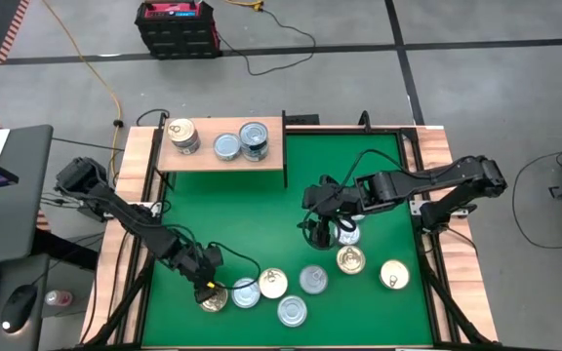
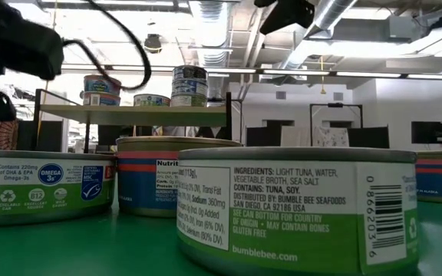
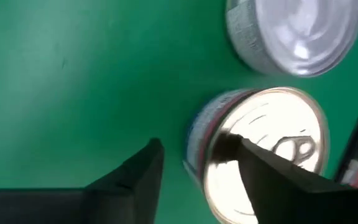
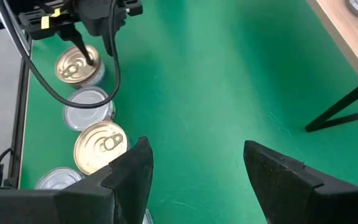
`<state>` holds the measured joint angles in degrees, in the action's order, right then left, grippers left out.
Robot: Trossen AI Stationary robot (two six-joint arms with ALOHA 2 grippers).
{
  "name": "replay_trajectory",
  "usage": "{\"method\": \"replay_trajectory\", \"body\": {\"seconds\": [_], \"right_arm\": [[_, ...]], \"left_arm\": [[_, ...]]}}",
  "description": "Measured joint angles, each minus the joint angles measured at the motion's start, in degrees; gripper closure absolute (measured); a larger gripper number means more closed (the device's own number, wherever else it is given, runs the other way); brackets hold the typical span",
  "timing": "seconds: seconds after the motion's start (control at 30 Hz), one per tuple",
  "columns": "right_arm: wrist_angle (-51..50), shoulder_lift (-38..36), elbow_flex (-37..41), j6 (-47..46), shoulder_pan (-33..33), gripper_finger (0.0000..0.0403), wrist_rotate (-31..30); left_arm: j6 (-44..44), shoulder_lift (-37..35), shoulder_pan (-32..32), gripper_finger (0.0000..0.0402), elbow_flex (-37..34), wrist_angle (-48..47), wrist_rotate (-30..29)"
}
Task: Stack canned seafood by type on shelf
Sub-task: Stack the blue and pink tuna can on top of the blue and pink tuna cans on the shelf
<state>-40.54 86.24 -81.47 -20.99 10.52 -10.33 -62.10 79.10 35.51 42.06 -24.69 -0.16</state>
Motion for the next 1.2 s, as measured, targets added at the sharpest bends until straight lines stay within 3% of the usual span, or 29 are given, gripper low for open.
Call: {"method": "replay_trajectory", "body": {"seconds": [0.2,0.4,0.63,0.93,1.1,1.2], "right_arm": [[0.0,0.0,0.0,-0.1,0.8,0.0127,0.0],[0.7,0.0,0.0,-0.5,1.1,0.0127,0.0],[3.4,0.0,0.0,-1.1,2.3,0.0127,0.1],[3.5,0.0,0.0,-1.6,2.3,0.0127,0.2],[3.4,0.0,0.0,-1.6,2.3,0.0127,0.2],[3.3,0.0,0.0,-1.4,2.1,0.0127,0.2]], "left_arm": [[2.6,0.4,0.0,0.0288,0.1,2.0,-2.4],[4.0,0.2,-0.3,0.0391,0.1,2.0,-2.9],[4.5,0.2,-3.0,0.0401,0.1,-1.3,-3.3],[1.0,-0.9,-7.5,0.0401,-0.1,-10.1,-8.9],[-1.6,-7.3,-7.7,0.0401,1.4,-15.8,-14.3],[-2.2,-12.1,-7.5,0.0401,2.1,-14.1,-16.2]]}}
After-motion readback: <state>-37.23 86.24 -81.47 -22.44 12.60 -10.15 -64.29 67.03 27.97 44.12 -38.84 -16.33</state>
